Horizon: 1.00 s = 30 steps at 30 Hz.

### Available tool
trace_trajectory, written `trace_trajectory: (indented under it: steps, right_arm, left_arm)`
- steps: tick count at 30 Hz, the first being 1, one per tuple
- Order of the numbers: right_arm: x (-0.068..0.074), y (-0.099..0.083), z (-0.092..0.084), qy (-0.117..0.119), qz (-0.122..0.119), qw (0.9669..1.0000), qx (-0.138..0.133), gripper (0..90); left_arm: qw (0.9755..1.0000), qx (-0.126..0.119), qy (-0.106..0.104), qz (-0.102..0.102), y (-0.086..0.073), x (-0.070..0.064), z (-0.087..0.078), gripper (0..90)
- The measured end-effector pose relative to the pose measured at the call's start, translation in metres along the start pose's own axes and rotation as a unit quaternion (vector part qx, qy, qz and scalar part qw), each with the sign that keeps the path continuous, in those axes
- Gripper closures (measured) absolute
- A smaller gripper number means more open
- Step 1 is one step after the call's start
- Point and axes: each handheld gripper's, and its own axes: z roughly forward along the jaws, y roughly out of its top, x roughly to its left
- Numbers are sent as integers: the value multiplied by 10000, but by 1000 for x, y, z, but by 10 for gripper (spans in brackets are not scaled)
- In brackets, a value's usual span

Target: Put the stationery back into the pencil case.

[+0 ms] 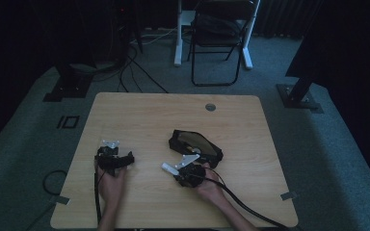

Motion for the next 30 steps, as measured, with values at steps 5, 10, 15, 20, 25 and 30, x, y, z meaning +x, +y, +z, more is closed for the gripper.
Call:
trace_trajectory:
  steps: [5,10,15,20,25,30]
  right_arm:
    - [0,-1,0,-58,-43,10000,-37,714]
    - [-1,-2,-1,-113,-22,9999,-54,715]
    - [1,-3,-2,-109,-65,9999,-72,715]
    - [0,-2,-5,-124,-78,9998,-126,715]
    - [0,0,-8,-134,-88,9997,-186,715]
    - [-1,2,-14,-144,-98,9995,-261,715]
  left_arm:
    - [10000,0,-1,1,0,0,0,83]
    - [10000,0,0,1,0,0,0,83]
    - [10000,1,-9,8,0,0,0,83]
    - [10000,-2,-8,4,0,0,0,83]
    - [10000,-2,-8,5,0,0,0,83]
    - [10000,1,-8,8,0,0,0,83]
